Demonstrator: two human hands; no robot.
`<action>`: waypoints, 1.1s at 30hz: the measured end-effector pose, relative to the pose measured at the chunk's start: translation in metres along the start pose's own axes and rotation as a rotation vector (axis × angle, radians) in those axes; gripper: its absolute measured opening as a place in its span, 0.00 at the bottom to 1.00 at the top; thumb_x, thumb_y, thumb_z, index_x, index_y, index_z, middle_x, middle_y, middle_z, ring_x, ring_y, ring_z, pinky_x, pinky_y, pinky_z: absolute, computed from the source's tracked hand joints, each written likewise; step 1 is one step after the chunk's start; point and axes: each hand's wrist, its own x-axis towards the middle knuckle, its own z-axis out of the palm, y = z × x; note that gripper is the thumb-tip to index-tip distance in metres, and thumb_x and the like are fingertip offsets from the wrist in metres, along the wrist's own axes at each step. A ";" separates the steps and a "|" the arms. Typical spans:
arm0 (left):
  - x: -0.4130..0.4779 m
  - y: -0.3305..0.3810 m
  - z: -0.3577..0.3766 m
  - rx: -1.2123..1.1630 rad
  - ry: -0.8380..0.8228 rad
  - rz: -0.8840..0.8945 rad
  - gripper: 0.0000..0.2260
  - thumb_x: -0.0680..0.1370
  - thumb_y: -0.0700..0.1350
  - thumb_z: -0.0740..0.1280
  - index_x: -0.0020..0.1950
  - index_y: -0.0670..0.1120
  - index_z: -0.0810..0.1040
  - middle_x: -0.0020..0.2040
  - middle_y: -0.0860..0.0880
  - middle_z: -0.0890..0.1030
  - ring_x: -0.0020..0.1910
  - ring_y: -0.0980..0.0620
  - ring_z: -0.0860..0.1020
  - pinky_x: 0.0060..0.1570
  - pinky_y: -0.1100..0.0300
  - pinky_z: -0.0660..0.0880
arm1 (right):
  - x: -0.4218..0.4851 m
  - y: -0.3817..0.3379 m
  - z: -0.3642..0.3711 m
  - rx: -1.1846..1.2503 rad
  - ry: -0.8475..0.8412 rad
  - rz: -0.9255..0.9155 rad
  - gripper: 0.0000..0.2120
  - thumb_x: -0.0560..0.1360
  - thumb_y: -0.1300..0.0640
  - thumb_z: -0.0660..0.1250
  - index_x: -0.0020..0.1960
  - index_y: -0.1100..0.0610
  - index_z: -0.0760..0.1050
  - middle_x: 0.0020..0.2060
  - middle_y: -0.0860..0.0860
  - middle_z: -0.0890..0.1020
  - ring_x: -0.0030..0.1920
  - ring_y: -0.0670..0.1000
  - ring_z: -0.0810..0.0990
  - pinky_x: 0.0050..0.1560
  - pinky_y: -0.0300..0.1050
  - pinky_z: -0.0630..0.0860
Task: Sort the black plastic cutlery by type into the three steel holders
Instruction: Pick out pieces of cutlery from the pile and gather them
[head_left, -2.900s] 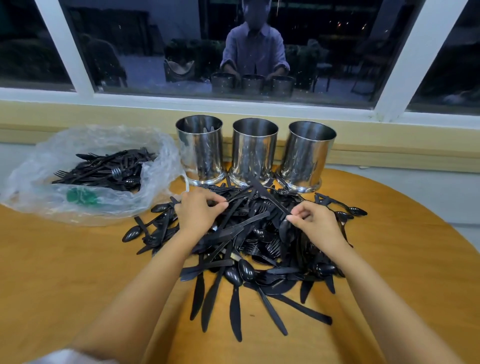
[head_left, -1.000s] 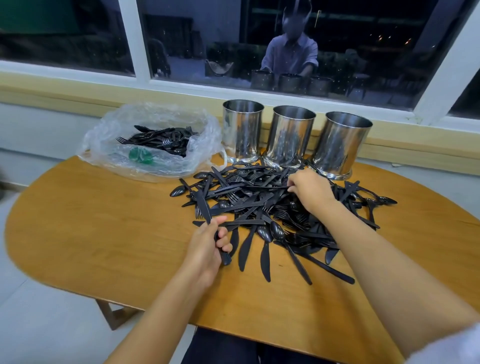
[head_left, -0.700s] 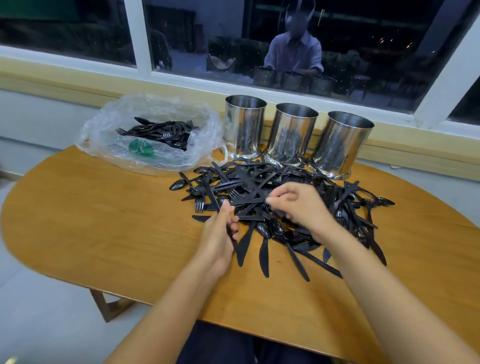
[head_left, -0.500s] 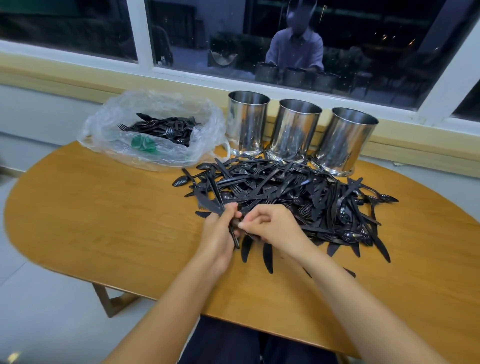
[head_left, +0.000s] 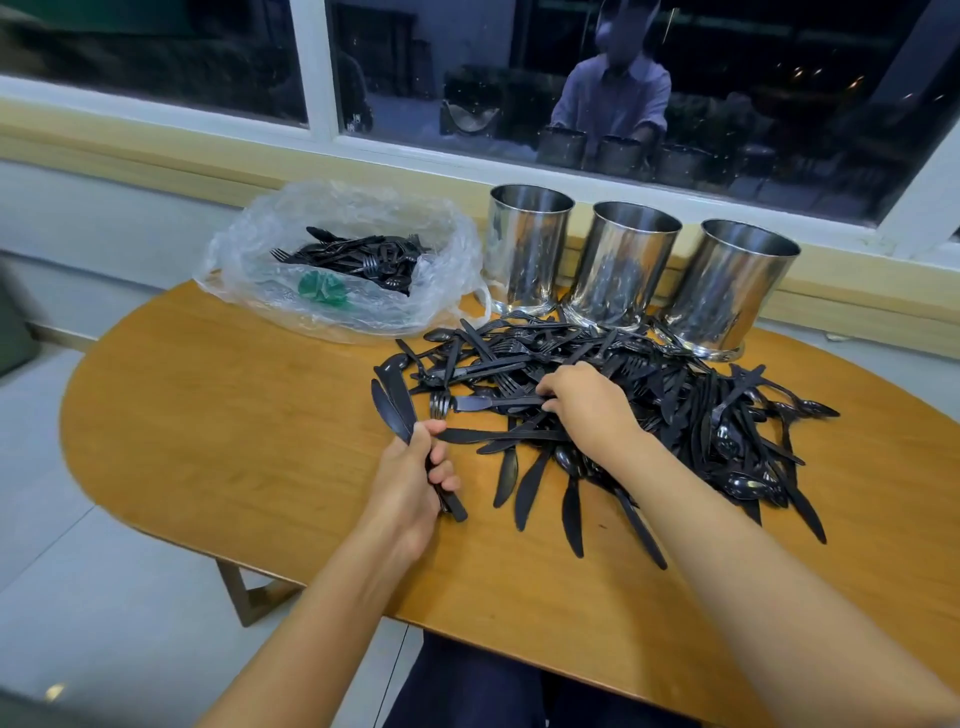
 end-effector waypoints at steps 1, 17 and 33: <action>0.001 0.000 -0.001 0.000 -0.005 -0.002 0.11 0.85 0.46 0.53 0.53 0.42 0.73 0.31 0.51 0.65 0.26 0.57 0.61 0.25 0.64 0.62 | 0.000 0.000 -0.002 0.025 0.004 0.010 0.10 0.80 0.60 0.63 0.60 0.56 0.77 0.52 0.53 0.80 0.59 0.54 0.72 0.48 0.50 0.75; 0.006 -0.004 0.023 0.009 -0.084 0.036 0.11 0.78 0.52 0.67 0.50 0.44 0.73 0.34 0.52 0.70 0.32 0.57 0.67 0.32 0.63 0.66 | -0.068 -0.036 -0.021 1.093 -0.091 0.175 0.04 0.75 0.61 0.70 0.50 0.60 0.80 0.31 0.48 0.80 0.28 0.41 0.75 0.29 0.34 0.73; 0.001 0.002 0.015 0.051 0.022 0.041 0.14 0.86 0.49 0.52 0.52 0.43 0.73 0.32 0.51 0.68 0.26 0.56 0.65 0.29 0.62 0.71 | -0.058 -0.010 0.003 0.415 0.133 0.068 0.10 0.78 0.58 0.67 0.58 0.56 0.79 0.49 0.50 0.82 0.46 0.45 0.77 0.51 0.41 0.75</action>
